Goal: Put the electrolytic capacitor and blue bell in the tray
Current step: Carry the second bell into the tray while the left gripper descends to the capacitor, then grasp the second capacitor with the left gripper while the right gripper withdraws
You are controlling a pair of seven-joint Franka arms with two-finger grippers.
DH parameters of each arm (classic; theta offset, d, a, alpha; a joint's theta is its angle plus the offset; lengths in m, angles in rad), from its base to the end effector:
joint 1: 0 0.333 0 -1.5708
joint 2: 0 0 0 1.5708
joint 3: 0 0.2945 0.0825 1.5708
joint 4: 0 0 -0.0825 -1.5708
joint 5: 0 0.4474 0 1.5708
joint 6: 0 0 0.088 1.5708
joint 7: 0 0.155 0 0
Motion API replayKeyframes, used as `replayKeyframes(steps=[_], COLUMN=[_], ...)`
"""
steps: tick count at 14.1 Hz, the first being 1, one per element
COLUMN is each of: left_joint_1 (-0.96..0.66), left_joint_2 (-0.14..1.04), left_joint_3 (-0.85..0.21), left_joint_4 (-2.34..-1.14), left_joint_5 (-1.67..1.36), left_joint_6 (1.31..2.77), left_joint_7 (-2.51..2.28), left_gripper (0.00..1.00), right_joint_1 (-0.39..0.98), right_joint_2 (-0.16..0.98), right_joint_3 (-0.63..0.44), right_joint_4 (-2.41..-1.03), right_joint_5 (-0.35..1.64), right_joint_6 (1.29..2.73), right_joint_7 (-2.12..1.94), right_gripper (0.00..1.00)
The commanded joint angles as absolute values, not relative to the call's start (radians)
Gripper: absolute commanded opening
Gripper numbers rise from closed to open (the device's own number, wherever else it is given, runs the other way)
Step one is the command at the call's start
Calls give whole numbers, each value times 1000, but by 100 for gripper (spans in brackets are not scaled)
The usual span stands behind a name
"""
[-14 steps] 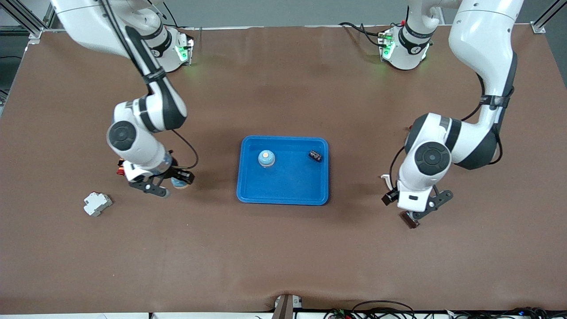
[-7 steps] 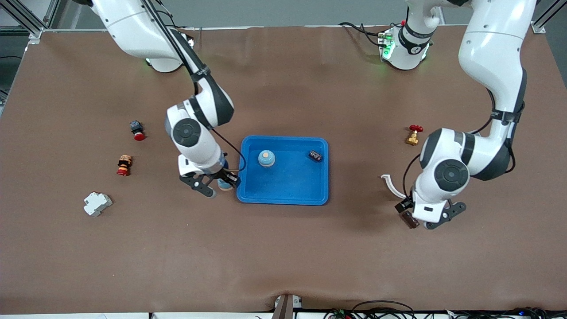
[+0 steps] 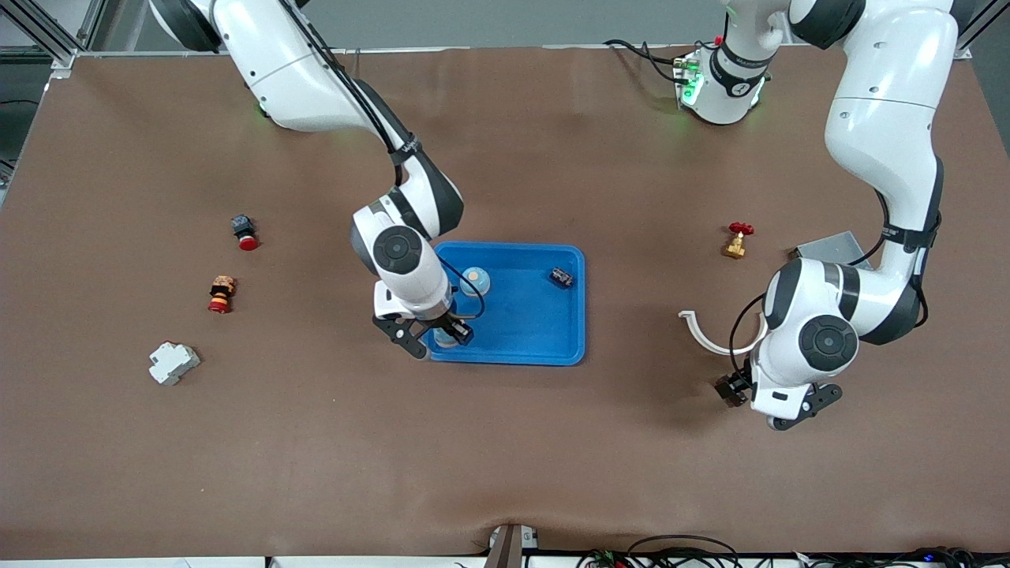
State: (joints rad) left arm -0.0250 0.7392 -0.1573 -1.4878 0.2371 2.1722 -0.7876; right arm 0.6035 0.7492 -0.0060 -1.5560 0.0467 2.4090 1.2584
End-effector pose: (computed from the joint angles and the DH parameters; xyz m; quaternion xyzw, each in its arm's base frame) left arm 0.7383 -0.1081 0.1334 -0.9672 -0.2494 -0.0011 0.0479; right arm 0.6205 0.4247 0.1089 -0.9393 0.3387 -0.0195 0.0502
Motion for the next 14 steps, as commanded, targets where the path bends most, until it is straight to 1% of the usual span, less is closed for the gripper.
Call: replayKeyframes(steps=[1,5,9,14], left_joint_1=[-26,-26,-28,-18], left_joint_2=[750,772,791,821], left_joint_3=[-161,-161,-160,-160], left_joint_4=[-1459,-1460,-1462,-1466], left_joint_5=[204,199,202,206], left_joint_6=[2207,2253,2293,2338], left_joint_7=[-790,-814,-959,-973], left_gripper=[100,100,100,100], right_joint_1=[624,652,669,678], right_joint_2=[837,885,899,905], right_joint_3=[-17,-17,-17,-17], right_joint_4=[-1457,-1428,-1419,-1419], right_joint_5=[49,49,49,48], right_joint_6=[2388,2391,2391,2395], right_joint_7=[1307,1342,1367,1388], right_gripper=[0,0,0,0])
